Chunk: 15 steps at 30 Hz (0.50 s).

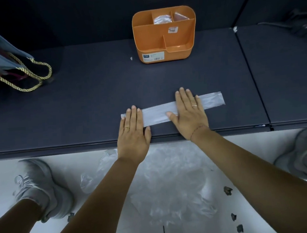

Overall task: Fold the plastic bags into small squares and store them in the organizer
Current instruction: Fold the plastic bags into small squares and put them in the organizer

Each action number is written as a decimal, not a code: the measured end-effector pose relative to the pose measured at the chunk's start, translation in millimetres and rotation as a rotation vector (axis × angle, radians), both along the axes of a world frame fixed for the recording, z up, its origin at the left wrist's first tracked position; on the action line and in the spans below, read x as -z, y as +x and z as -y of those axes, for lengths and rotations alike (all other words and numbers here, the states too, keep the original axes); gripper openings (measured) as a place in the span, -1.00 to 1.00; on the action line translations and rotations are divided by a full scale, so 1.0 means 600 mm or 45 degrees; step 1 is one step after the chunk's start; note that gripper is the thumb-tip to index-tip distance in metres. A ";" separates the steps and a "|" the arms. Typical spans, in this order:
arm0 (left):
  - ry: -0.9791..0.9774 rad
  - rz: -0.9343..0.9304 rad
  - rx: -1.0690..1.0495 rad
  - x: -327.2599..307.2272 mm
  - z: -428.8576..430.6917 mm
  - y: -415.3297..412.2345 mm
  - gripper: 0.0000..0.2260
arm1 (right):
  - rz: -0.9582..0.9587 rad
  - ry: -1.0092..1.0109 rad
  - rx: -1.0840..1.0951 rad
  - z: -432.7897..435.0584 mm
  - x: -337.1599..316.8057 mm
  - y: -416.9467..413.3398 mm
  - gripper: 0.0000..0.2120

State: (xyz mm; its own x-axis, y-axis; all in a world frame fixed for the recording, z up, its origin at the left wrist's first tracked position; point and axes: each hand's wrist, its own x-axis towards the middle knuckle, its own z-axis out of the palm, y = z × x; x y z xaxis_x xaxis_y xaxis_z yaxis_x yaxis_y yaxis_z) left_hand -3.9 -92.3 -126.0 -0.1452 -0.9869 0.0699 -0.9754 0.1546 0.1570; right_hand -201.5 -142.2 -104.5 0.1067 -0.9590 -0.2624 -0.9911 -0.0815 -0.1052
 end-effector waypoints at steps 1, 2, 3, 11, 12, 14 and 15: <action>0.016 0.006 -0.002 -0.002 0.000 0.000 -0.45 | -0.013 0.006 0.046 0.004 -0.001 -0.024 -0.31; 0.030 0.015 -0.005 -0.003 0.000 0.000 -0.44 | -0.024 0.011 0.086 0.007 -0.003 -0.049 -0.32; 0.034 0.025 -0.008 -0.002 0.000 0.001 -0.44 | -0.034 0.013 0.123 0.011 -0.004 -0.074 -0.33; 0.061 0.038 -0.019 -0.008 0.003 0.001 -0.42 | 0.356 -0.148 0.313 0.038 -0.026 -0.197 -0.46; 0.041 0.048 -0.035 -0.012 0.002 -0.002 -0.42 | 0.418 -0.169 0.327 0.038 -0.032 -0.202 -0.50; 0.002 0.041 -0.095 -0.019 0.000 -0.021 -0.41 | 0.456 -0.171 0.326 0.037 -0.037 -0.204 -0.59; 0.004 0.009 -0.133 -0.023 -0.004 -0.036 -0.40 | 0.458 -0.166 0.330 0.037 -0.038 -0.204 -0.63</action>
State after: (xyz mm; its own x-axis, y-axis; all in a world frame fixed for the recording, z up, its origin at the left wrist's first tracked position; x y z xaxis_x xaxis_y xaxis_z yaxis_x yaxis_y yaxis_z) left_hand -25.6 -90.2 -112.3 -0.0420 -0.9969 0.0663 -0.9873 0.0516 0.1505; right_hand -323.8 -164.1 -81.7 -0.0783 -0.9886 -0.1283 -0.8829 0.1285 -0.4516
